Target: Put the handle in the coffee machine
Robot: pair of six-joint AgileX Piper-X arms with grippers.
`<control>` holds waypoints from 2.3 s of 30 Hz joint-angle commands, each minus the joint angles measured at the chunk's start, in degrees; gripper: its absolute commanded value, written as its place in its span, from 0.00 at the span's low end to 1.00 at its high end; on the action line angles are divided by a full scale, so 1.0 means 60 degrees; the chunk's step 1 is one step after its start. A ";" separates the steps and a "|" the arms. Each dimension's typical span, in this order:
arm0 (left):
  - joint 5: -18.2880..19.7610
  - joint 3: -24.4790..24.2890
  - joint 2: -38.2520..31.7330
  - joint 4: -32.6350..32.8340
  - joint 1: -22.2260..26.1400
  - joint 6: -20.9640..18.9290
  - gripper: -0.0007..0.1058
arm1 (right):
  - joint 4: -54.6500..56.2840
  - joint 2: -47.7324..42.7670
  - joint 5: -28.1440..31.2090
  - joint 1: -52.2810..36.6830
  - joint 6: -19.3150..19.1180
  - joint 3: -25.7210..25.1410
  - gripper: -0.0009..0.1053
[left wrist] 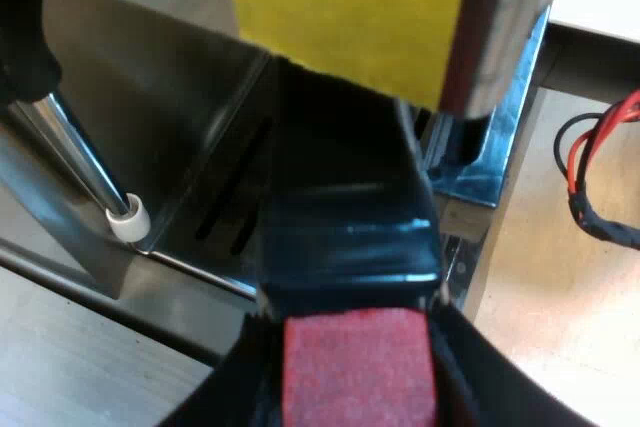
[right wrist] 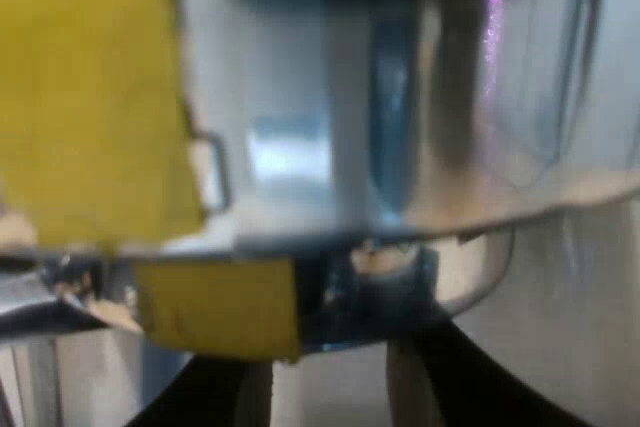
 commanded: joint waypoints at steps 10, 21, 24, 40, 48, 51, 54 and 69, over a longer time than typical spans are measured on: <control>0.0983 -0.0208 -0.0239 -0.0117 -0.0040 -0.0094 0.01 | -0.1275 -0.0010 0.0674 -0.0009 -0.0834 -0.0066 0.31; 0.0983 -0.0208 -0.0239 -0.0117 -0.0040 -0.0094 0.01 | -0.1436 -0.0010 -0.0246 0.0193 -0.0835 -0.0086 0.31; 0.0983 -0.0208 -0.0239 -0.0117 -0.0040 -0.0094 0.01 | -0.1416 -0.0010 -0.0354 0.0193 -0.0835 -0.0148 0.31; 0.0983 -0.0208 -0.0218 -0.0117 -0.0040 -0.0015 0.01 | -0.1590 -0.0010 0.0126 0.0193 -0.1259 -0.0473 0.31; 0.0983 -0.0208 -0.0218 -0.0117 -0.0040 -0.0016 0.22 | -0.1877 -0.0010 0.0162 0.0193 -0.1346 -0.0473 0.31; 0.0890 -0.0208 -0.0218 -0.0117 -0.0040 -0.0016 0.44 | -0.1877 -0.0010 0.0162 0.0193 -0.1344 -0.0473 0.31; 0.0833 -0.0208 -0.0218 -0.0035 -0.0040 -0.0016 0.57 | -0.1877 -0.0010 0.0162 0.0193 -0.1344 -0.0473 0.31; 0.0617 -0.0208 -0.0218 -0.0038 -0.0040 -0.0016 0.58 | -0.2218 -0.0010 0.0162 0.0193 -0.1620 -0.0473 0.31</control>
